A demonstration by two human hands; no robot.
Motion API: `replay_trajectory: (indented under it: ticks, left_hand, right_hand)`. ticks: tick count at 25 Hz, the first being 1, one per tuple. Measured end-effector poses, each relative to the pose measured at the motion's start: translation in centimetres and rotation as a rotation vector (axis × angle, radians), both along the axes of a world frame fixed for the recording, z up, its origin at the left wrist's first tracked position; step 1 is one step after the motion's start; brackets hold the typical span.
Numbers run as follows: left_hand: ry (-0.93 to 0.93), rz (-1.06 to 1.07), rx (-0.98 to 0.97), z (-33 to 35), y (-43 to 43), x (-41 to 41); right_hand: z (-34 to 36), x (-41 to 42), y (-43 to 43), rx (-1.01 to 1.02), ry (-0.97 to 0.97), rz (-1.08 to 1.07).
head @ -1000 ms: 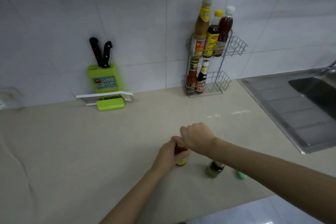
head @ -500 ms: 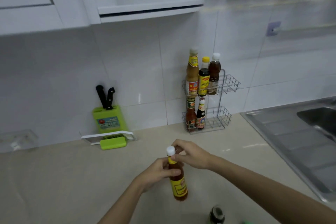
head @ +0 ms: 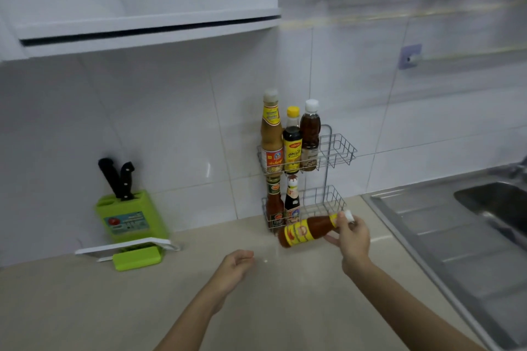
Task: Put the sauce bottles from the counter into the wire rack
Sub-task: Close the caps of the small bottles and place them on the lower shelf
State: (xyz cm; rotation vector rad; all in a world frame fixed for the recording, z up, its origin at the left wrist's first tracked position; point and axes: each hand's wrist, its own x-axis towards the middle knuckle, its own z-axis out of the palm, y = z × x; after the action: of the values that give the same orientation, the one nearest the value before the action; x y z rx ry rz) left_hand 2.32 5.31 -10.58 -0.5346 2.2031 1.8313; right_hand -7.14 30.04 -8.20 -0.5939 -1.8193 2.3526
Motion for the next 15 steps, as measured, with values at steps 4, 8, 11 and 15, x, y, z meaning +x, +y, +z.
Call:
replay_trajectory:
  ticks: [4, 8, 11, 15]
  left_hand:
    - [-0.007, 0.019, 0.014, -0.1, 2.4, -5.1]
    - [0.012, 0.14, 0.015, -1.0, 3.0, -8.9]
    - [-0.006, 0.16, -0.04, -1.8, 2.7, -11.2]
    - [-0.023, 0.054, -0.081, -2.5, 3.0, -13.3]
  right_hand:
    - [-0.3, -5.2, 2.8, -0.1, -0.024, -0.235]
    - [0.4, -9.6, 4.1, -0.088, 0.062, -0.292]
    - [0.6, -12.3, 4.2, -0.045, 0.099, -0.184]
    - [-0.3, -15.1, 3.2, 0.158, 0.153, 0.058]
